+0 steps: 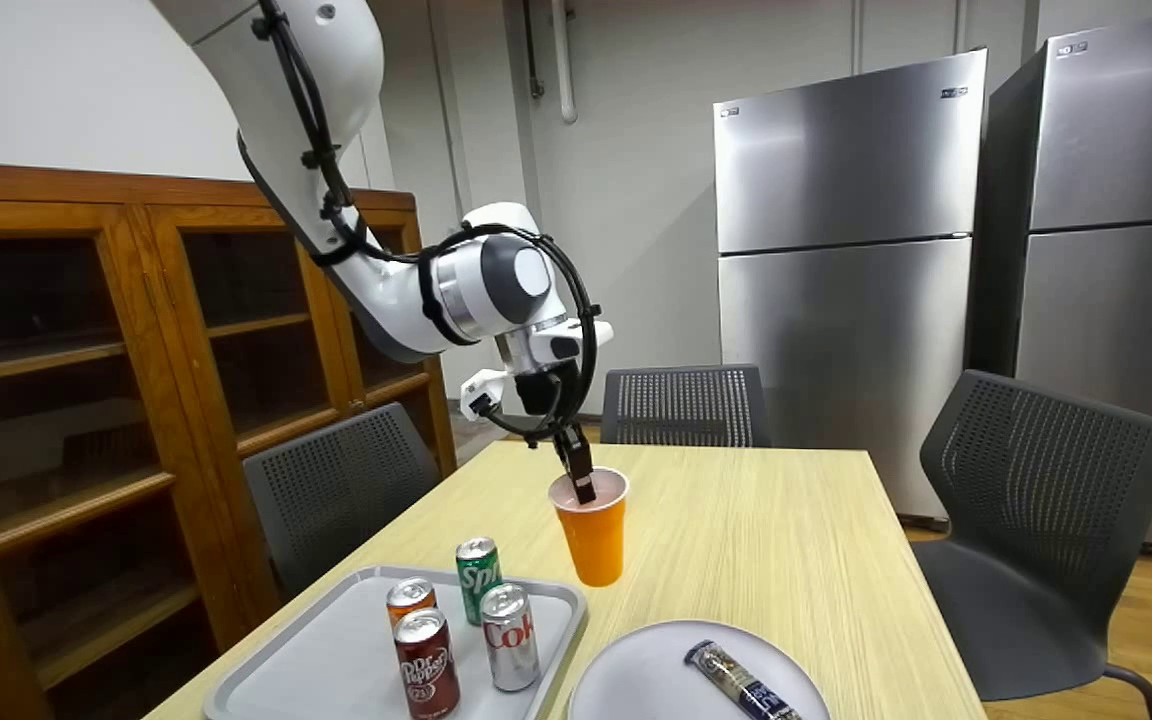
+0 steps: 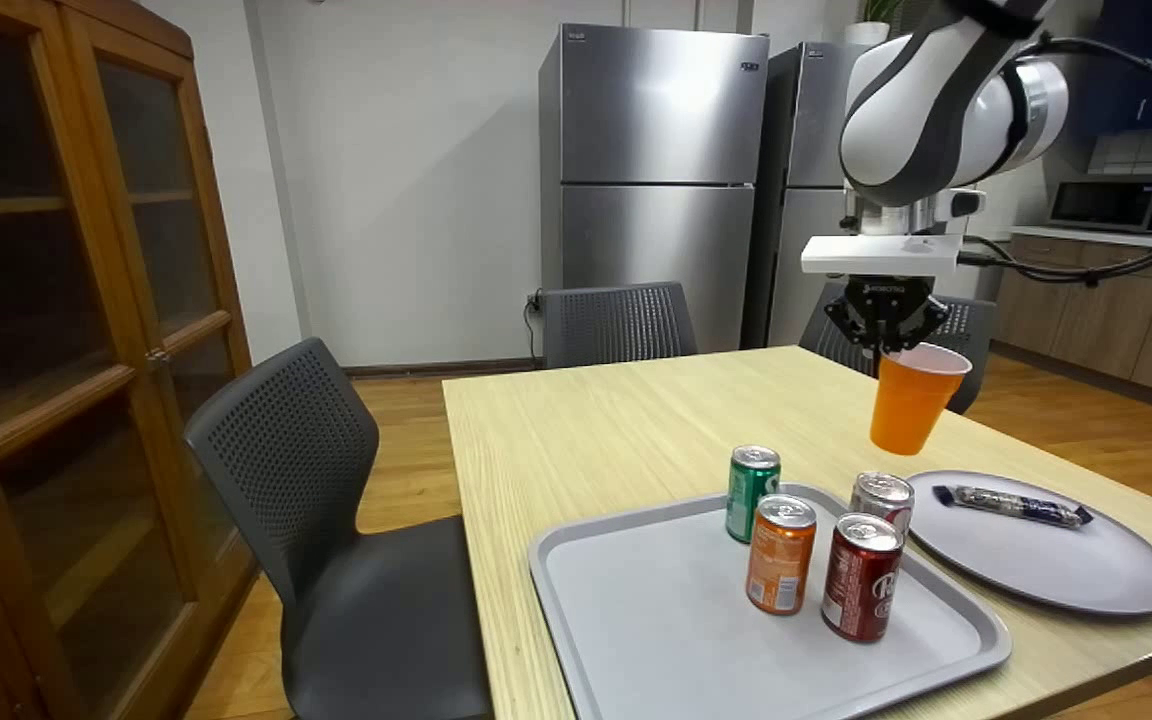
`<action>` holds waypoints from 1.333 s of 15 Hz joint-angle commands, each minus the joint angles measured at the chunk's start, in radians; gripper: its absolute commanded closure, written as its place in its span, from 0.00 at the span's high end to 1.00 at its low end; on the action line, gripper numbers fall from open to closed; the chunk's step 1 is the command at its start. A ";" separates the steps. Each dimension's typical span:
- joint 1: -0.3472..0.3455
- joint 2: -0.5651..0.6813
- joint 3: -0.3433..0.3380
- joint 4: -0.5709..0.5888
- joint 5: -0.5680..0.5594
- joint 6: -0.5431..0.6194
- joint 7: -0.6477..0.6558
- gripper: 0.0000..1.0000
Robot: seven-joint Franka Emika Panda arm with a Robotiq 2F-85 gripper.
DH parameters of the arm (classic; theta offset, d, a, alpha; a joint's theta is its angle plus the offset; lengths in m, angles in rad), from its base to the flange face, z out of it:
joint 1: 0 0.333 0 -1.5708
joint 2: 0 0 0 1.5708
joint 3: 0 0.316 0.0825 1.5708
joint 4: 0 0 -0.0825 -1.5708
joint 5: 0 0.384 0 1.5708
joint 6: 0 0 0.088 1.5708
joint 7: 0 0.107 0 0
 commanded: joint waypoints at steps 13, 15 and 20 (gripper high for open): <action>0.084 0.254 -0.042 0.269 -0.023 -0.061 0.283 0.01; 0.090 0.282 -0.049 0.292 -0.020 -0.065 0.305 0.01; 0.098 0.343 -0.059 0.342 -0.008 -0.075 0.342 0.01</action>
